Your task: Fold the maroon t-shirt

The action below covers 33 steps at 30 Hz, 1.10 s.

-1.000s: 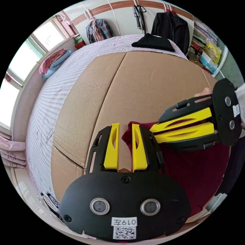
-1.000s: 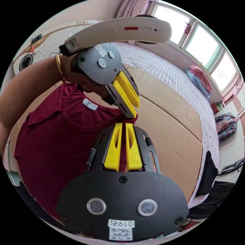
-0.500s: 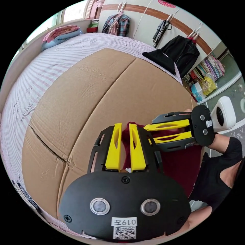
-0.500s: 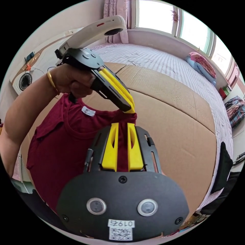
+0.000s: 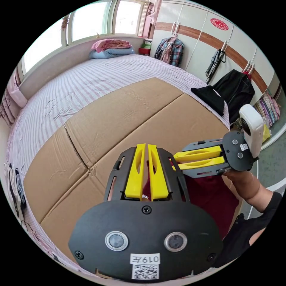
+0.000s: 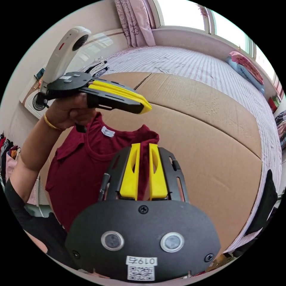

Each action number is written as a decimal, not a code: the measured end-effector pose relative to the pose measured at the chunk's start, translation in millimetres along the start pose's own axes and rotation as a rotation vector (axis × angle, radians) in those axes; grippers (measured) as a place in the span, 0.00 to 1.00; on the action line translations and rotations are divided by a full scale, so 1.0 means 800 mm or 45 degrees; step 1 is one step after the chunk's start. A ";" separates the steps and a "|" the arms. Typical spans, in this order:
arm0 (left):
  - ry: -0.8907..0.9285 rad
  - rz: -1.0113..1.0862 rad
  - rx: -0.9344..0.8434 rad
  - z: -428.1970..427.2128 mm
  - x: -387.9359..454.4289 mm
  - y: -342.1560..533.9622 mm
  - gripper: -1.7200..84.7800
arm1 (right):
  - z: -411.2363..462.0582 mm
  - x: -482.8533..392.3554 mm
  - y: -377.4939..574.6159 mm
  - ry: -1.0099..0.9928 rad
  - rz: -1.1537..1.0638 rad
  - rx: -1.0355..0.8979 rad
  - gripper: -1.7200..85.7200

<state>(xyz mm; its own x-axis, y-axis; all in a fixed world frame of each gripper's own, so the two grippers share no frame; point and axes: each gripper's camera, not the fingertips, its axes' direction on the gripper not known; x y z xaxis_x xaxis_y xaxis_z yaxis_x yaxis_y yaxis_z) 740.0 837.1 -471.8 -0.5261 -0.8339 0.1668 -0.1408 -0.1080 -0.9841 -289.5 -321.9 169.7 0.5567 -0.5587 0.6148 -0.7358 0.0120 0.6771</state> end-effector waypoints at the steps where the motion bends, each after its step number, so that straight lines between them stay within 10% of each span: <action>1: -0.012 -0.015 0.003 -0.003 0.002 0.006 0.04 | -0.002 0.009 -0.007 -0.038 0.002 -0.012 0.09; 21: 0.040 -0.015 -0.116 -0.021 0.116 0.191 0.05 | 0.000 0.156 -0.074 -0.277 0.162 -0.123 0.09; 33: 0.041 -0.020 -0.133 -0.014 0.135 0.213 0.03 | 0.043 0.117 -0.103 0.084 0.023 -0.385 0.05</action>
<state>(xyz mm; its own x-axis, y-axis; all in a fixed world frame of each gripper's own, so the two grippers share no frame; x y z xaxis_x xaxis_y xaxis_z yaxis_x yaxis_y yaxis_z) 650.1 734.8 -621.1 -0.5498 -0.8145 0.1853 -0.2348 -0.0622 -0.9700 -190.3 -403.4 157.6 0.5753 -0.5014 0.6463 -0.6033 0.2734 0.7492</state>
